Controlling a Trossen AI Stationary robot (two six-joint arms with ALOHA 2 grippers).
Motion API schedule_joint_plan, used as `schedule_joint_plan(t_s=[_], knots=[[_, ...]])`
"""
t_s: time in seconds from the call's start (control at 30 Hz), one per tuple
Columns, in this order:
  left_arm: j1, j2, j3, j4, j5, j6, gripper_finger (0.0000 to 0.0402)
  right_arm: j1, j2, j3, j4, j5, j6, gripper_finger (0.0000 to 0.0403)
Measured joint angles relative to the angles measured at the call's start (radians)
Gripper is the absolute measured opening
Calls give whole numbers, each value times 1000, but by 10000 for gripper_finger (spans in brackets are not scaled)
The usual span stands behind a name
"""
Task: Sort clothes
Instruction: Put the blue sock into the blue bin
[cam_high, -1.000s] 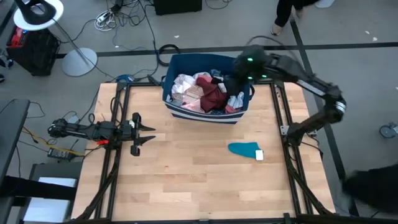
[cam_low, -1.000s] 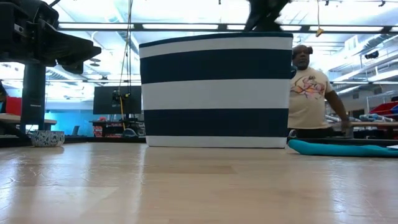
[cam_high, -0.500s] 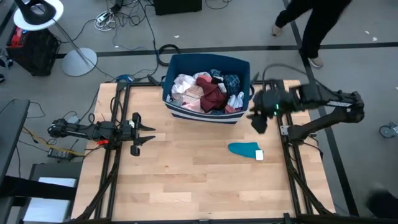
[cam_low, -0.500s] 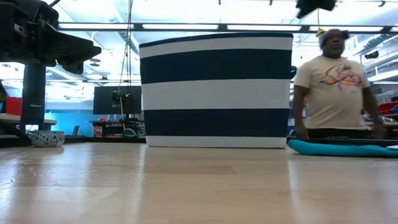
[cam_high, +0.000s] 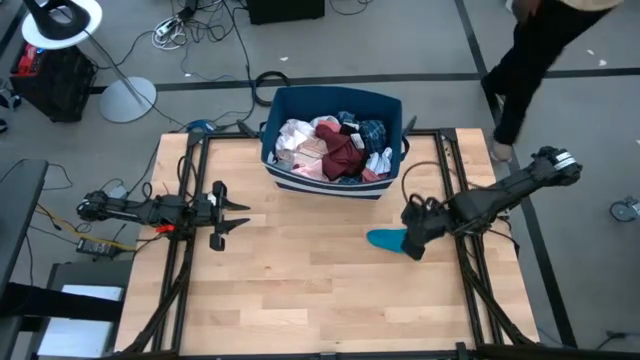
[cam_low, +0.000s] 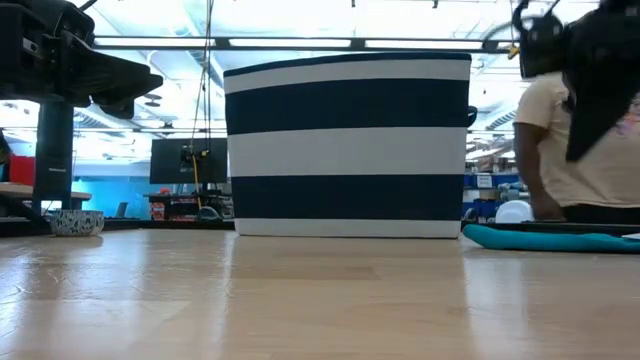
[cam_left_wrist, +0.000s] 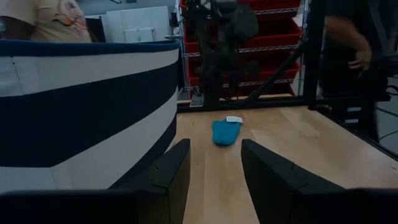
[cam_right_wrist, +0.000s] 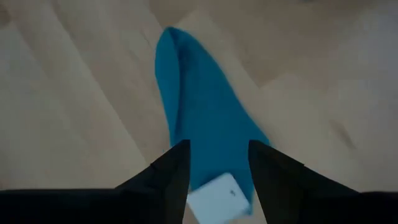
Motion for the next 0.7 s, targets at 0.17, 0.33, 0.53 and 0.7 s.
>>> schedule_joint_plan(t_s=[0.17, 0.33, 0.53, 0.7], knots=[[0, 0, 0, 0, 0, 0, 150, -1, 45, -131, 181, -6, -4, 164], [0, 0, 0, 0, 0, -6, 150, -4, 110, -230, 334, 36, 0, 163], [0, 0, 0, 0, 0, -7, 150, -10, 211, -290, 511, 45, -2, 159], [0, 0, 0, 0, 0, -7, 150, -11, 248, -263, 514, 25, -22, 52]])
